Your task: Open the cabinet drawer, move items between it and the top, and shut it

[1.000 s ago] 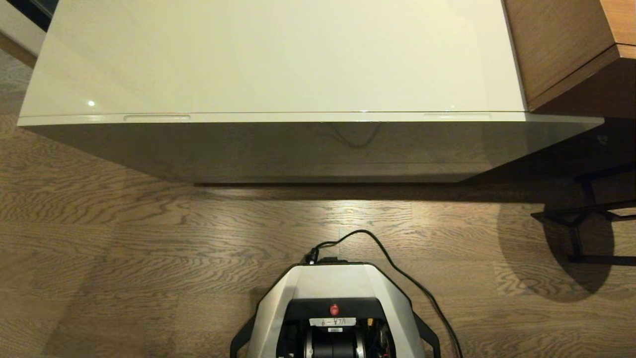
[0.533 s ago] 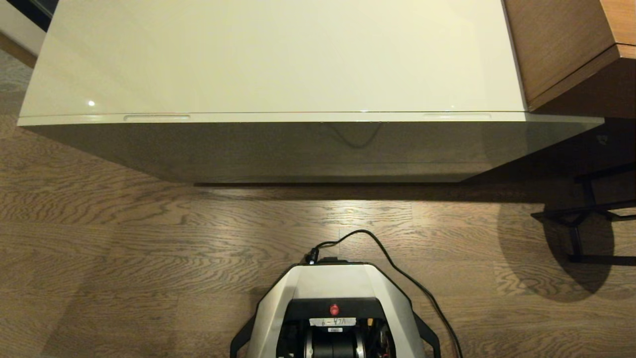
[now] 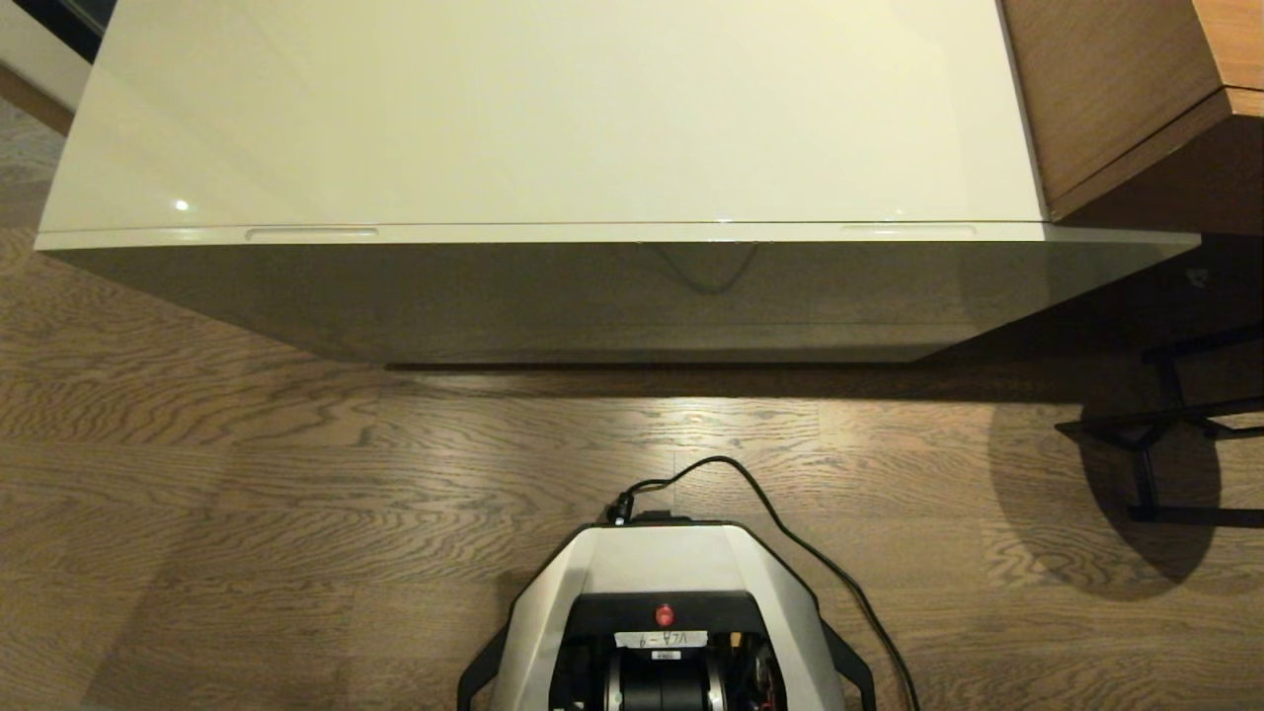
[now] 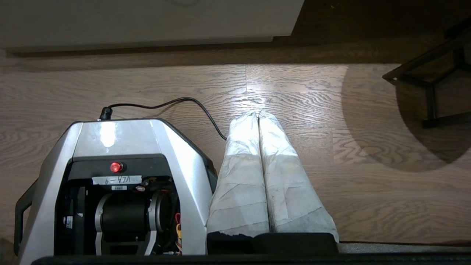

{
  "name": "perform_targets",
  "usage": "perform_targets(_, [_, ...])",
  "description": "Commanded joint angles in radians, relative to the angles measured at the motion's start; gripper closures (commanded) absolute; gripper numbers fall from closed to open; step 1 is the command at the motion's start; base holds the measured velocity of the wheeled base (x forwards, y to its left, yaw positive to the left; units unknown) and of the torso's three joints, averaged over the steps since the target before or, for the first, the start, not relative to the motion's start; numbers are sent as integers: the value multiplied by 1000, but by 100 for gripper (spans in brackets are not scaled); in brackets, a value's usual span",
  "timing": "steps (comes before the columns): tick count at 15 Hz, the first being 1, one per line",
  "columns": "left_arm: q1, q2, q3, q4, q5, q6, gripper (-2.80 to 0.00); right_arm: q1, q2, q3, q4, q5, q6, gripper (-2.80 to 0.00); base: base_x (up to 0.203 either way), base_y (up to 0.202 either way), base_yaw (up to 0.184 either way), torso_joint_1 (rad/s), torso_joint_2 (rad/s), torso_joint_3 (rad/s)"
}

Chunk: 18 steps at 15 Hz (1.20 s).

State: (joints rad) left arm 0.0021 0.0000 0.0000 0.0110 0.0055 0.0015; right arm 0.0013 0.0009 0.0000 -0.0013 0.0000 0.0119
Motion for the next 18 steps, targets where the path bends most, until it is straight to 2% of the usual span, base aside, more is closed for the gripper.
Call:
perform_targets(1, [2,1,0,0,1,0,0,0,1,2,0,0,0,0,0,0,0,0,0,0])
perform_targets(18, [1,2,0,0,1,0,0,-1,1,2,0,0,0,0,0,0,0,0,0,0])
